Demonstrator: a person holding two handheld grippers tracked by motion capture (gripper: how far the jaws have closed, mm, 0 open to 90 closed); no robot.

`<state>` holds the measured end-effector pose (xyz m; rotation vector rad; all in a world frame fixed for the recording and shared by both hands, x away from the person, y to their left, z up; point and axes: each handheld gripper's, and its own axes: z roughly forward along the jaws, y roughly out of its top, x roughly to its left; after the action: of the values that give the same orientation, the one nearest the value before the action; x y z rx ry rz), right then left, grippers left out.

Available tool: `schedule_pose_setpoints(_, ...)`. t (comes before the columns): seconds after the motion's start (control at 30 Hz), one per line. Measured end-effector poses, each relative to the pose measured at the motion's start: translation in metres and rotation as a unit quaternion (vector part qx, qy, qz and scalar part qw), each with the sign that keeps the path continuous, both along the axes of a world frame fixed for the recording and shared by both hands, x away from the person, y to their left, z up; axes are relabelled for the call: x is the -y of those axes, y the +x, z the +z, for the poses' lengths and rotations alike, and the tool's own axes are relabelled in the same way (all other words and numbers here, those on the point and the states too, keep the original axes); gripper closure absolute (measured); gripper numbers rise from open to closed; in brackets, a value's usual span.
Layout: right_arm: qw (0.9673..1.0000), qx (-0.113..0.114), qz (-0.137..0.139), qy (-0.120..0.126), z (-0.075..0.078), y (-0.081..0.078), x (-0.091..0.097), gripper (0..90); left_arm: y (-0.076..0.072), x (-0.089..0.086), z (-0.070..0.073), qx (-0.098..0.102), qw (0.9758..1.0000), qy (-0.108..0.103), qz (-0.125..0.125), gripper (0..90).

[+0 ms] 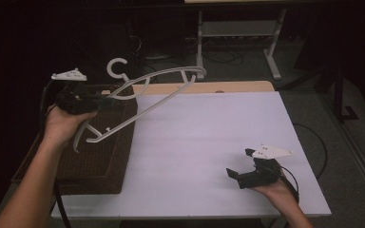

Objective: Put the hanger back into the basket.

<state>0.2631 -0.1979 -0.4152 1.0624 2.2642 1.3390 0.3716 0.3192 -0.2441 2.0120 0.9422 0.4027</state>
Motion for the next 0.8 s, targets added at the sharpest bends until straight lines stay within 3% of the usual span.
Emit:
schedule_pose_setpoints(0.43,1.0000,0.001,0.002,-0.001,-0.002,0.001,-0.001,0.0,-0.016,-0.073,-0.004,0.006,0.9975,0.013,0.069,82.2)
schedule_pose_setpoints(0.47,1.0000,0.000,0.003,-0.002,-0.002,0.001,-0.001,0.0,-0.017,-0.078,-0.005,0.007,0.9973,0.022,0.070,82.2)
schedule_pose_setpoints(0.8,1.0000,0.000,0.001,-0.003,-0.003,0.002,-0.001,0.0,-0.027,-0.126,-0.022,0.001,0.9900,0.040,0.135,82.2)
